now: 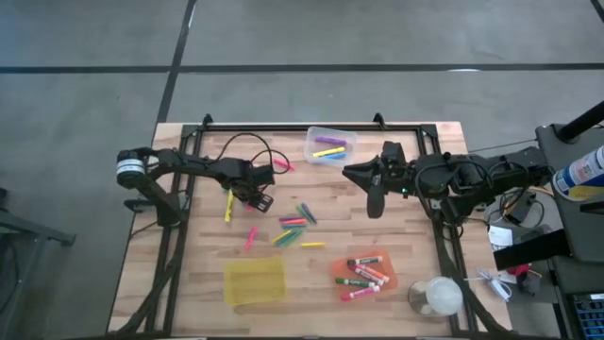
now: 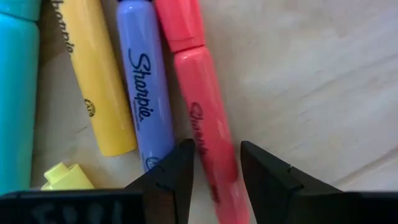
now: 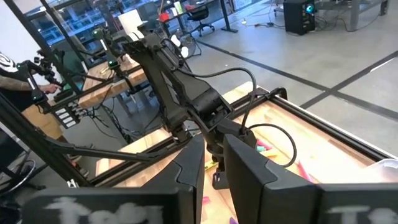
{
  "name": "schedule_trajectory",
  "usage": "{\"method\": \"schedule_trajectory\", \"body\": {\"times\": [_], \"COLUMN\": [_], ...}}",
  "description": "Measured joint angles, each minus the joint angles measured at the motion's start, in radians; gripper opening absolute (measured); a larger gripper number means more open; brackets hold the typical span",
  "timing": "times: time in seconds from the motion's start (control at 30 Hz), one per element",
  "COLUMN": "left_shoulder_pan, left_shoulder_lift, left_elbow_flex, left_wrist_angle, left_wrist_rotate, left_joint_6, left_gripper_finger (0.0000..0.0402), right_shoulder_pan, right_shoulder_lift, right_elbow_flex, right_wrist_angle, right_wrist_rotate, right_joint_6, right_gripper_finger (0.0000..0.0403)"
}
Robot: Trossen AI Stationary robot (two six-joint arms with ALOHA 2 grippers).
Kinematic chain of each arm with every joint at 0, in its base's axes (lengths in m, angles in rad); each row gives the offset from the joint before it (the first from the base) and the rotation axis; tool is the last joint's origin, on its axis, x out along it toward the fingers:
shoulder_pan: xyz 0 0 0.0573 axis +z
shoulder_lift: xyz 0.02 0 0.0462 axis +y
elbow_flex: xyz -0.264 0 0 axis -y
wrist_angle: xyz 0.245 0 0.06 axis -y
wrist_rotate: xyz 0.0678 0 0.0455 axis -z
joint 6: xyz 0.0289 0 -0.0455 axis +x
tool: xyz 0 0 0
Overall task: Pick & Place Markers
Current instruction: Put the bottom pink highlighter pen into the transparent bin
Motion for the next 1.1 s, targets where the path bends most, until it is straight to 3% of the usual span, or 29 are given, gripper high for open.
{"method": "schedule_trajectory", "body": {"times": [0.2, 0.4, 0.67, 1.1], "left_shoulder_pan": [0.000, 0.000, -0.001, 0.036], "left_shoulder_lift": [0.003, -0.006, -0.052, -0.059], "left_elbow_flex": [0.000, 0.000, 0.032, 0.299], "left_wrist_angle": [0.004, 0.013, 0.018, 0.019], "left_wrist_rotate": [0.001, 0.009, 0.021, 0.028], "left_joint_6": [0.075, 0.096, 0.113, 0.267], "left_gripper_finger": [0.0106, 0.0049, 0.0053, 0.0062], "right_shoulder_pan": [0.000, 0.000, -0.001, 0.000], "right_shoulder_lift": [0.000, 0.000, 0.000, 0.001], "right_elbow_flex": [0.000, 0.000, 0.000, 0.004], "right_wrist_angle": [0.000, 0.001, 0.004, 0.043], "right_wrist_rotate": [0.000, 0.002, 0.012, 0.012], "right_joint_6": [0.002, 0.004, 0.004, 0.000], "right_gripper_finger": [0.0057, 0.0057, 0.0057, 0.0057]}}
